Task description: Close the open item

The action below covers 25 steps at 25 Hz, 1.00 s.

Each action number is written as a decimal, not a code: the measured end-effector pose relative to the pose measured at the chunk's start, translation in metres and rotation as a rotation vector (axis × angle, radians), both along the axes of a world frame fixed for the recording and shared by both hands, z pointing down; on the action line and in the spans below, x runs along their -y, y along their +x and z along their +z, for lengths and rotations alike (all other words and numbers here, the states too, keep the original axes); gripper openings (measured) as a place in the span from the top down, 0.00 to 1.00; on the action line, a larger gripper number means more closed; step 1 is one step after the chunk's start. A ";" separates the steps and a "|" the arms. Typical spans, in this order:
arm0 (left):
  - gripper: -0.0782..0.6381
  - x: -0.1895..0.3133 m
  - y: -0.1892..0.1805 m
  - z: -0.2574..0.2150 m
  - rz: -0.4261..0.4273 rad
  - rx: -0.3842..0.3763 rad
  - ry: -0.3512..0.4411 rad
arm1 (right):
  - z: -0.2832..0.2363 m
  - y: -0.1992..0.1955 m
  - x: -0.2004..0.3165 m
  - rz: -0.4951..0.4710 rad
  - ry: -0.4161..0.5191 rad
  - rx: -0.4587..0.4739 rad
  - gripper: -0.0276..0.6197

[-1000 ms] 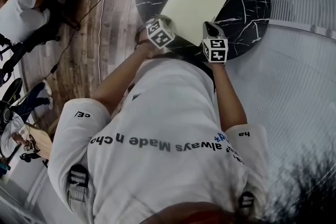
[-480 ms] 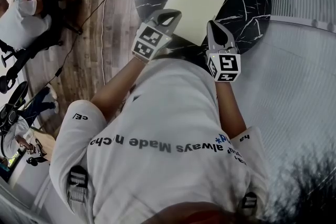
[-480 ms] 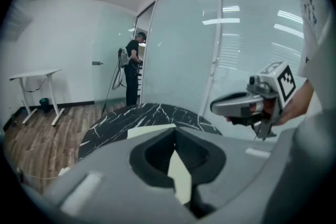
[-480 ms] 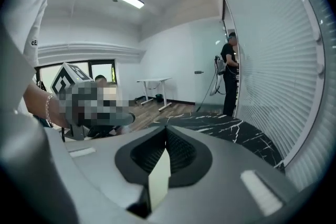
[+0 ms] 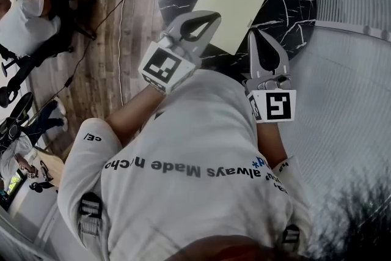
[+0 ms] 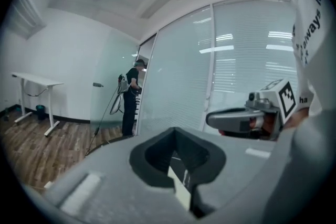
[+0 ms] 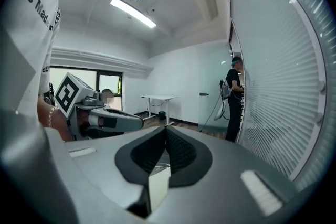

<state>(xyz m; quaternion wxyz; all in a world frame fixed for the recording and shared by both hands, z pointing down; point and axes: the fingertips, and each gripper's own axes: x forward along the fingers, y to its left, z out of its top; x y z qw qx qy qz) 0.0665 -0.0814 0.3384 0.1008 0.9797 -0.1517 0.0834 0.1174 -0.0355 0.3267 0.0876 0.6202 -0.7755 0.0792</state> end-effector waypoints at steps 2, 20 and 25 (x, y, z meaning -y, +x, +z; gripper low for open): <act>0.89 -0.005 0.001 -0.020 -0.004 -0.042 0.025 | -0.015 -0.003 -0.003 -0.003 0.022 0.002 0.96; 0.89 -0.015 0.006 -0.044 0.021 -0.053 0.085 | -0.039 -0.008 -0.007 0.006 0.037 0.006 0.96; 0.89 -0.017 0.008 -0.043 0.024 -0.049 0.090 | -0.038 -0.008 -0.007 0.004 0.039 0.007 0.96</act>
